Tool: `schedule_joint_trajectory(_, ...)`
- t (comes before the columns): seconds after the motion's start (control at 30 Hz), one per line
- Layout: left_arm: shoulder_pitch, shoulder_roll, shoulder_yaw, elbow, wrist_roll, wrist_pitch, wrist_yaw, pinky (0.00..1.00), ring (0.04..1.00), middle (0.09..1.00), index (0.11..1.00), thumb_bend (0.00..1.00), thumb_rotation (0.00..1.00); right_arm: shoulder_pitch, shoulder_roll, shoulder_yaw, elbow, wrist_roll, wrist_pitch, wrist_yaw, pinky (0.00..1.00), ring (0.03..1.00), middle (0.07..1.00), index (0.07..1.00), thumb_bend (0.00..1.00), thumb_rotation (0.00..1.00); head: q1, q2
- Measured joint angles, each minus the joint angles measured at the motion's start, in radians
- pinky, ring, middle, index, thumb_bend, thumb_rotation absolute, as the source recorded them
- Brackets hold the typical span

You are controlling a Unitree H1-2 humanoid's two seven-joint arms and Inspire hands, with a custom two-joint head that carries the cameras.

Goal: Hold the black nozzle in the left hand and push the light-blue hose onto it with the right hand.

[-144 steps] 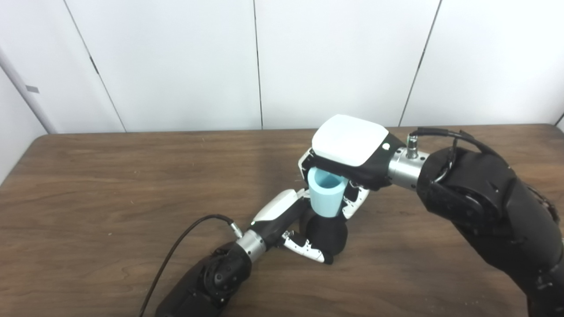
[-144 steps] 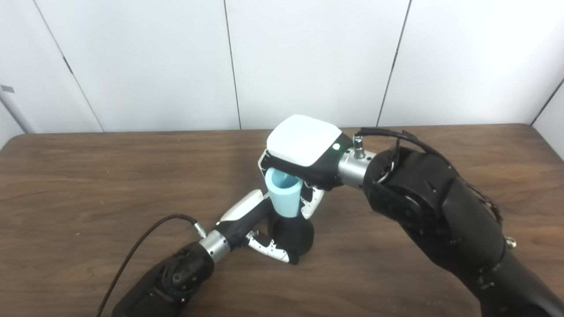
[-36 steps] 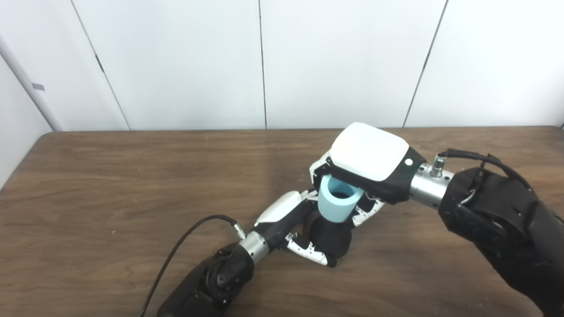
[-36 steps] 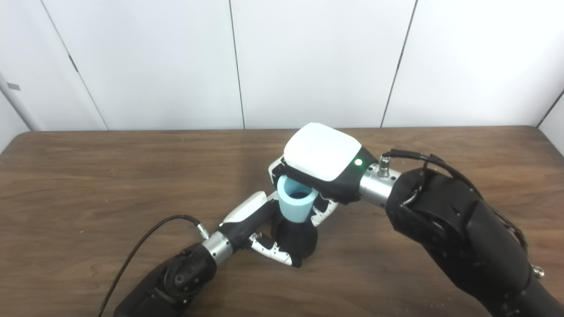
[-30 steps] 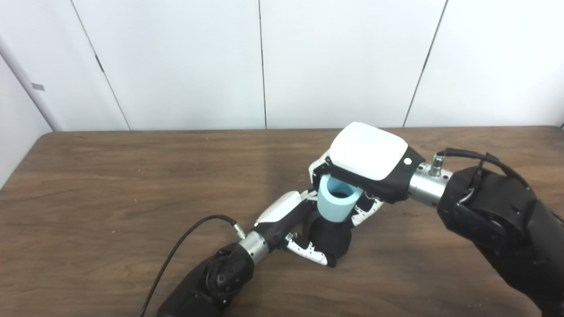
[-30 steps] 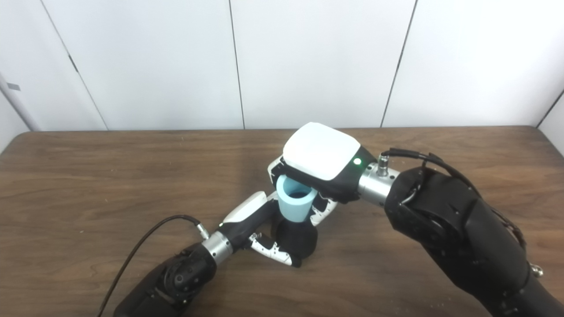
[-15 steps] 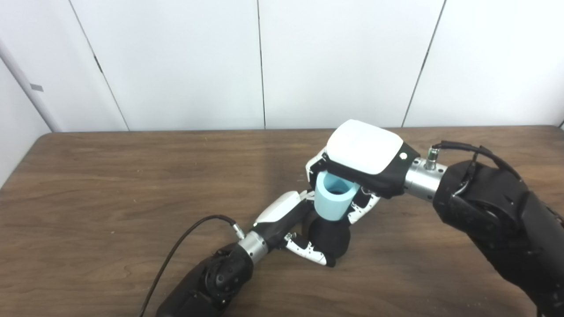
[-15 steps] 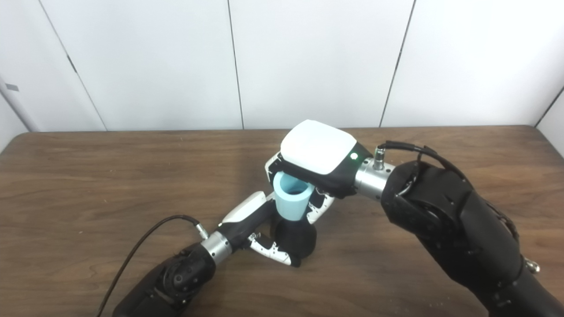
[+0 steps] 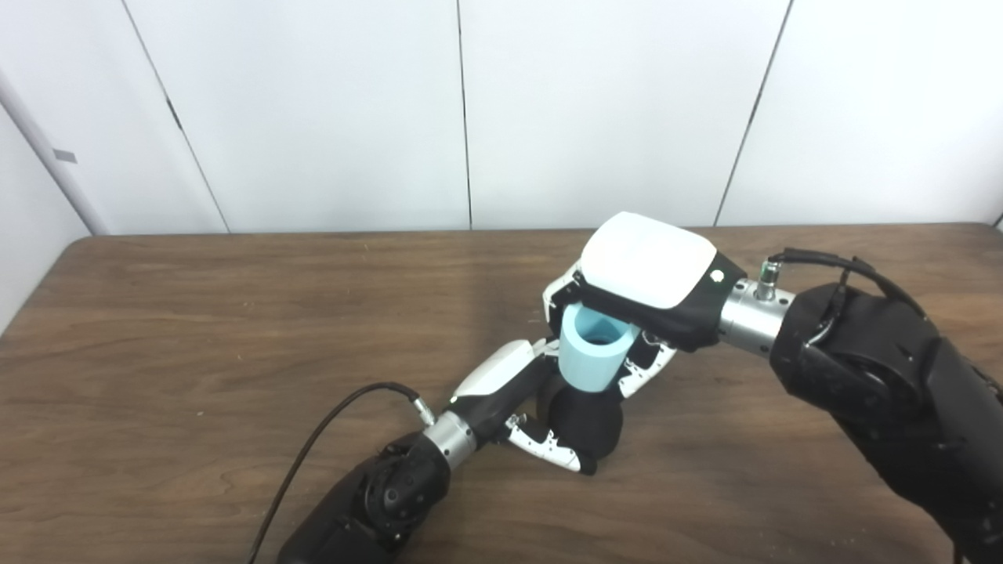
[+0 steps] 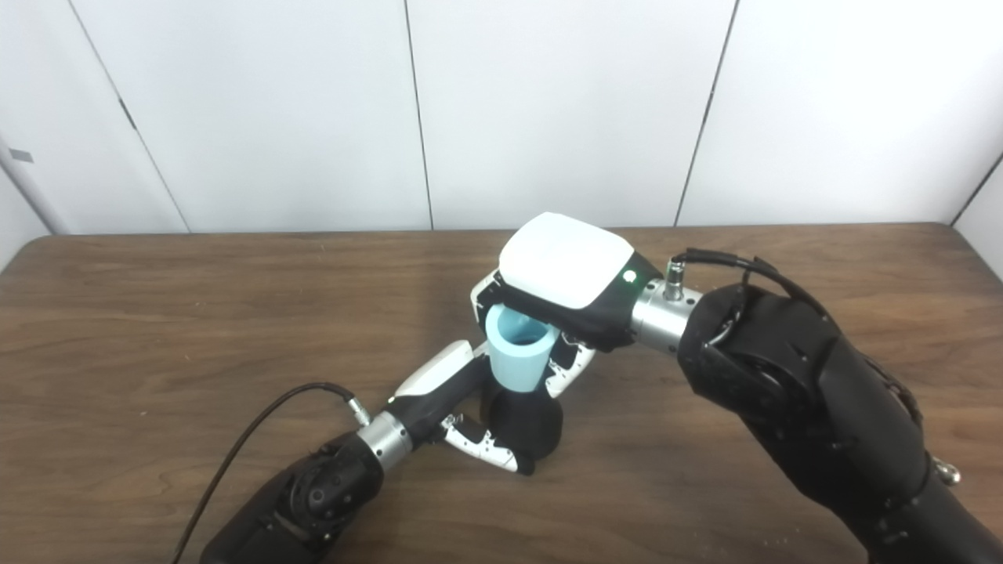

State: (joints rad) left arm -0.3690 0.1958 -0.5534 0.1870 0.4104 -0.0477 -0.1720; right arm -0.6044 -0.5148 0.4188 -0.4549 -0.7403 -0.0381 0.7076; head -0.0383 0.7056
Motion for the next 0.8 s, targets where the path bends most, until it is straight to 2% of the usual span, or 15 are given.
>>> schedule_joint_trajectory(0.13,0.0,0.0,0.0,0.0,0.0,0.0,0.0,1.0,0.976,0.81,0.48,0.52,0.06,0.0,0.0,0.001,0.002,0.0,0.0,0.0,0.19,0.259,0.399,0.509,0.52,0.0,0.002,0.0)
schedule_joint_trajectory(0.33,0.0,0.0,0.0,0.0,0.0,0.001,0.0,1.0,0.976,0.812,0.48,0.52,0.06,-0.003,0.002,0.003,0.008,0.001,-0.005,0.0,0.19,0.263,0.401,0.511,0.52,0.0,0.003,0.0)
schedule_joint_trajectory(0.47,0.0,0.0,0.0,0.0,0.0,0.002,0.0,1.0,0.982,0.827,0.479,0.52,0.06,-0.008,0.003,0.002,0.02,0.006,-0.011,-0.001,0.14,0.223,0.393,0.506,0.52,0.0,0.005,0.0)
schedule_joint_trajectory(0.57,0.0,0.0,0.0,0.0,0.0,0.003,0.0,1.0,0.984,0.83,0.479,0.52,0.06,-0.008,0.003,0.0,0.025,0.01,-0.014,-0.004,0.14,0.222,0.393,0.507,0.52,0.0,0.003,0.002)
schedule_joint_trajectory(0.67,0.0,0.001,0.0,0.0,0.0,0.003,0.0,1.0,0.986,0.831,0.479,0.52,0.06,-0.008,0.003,-0.004,0.04,0.021,-0.026,-0.018,0.29,0.362,0.479,0.522,0.52,0.0,0.002,0.0)
schedule_joint_trajectory(0.8,0.002,0.003,0.003,-0.002,0.0,0.005,0.0,1.0,0.986,0.831,0.479,0.52,0.06,-0.007,0.003,-0.01,0.059,0.041,-0.049,-0.036,0.33,0.396,0.494,0.524,0.52,0.0,0.003,0.002)
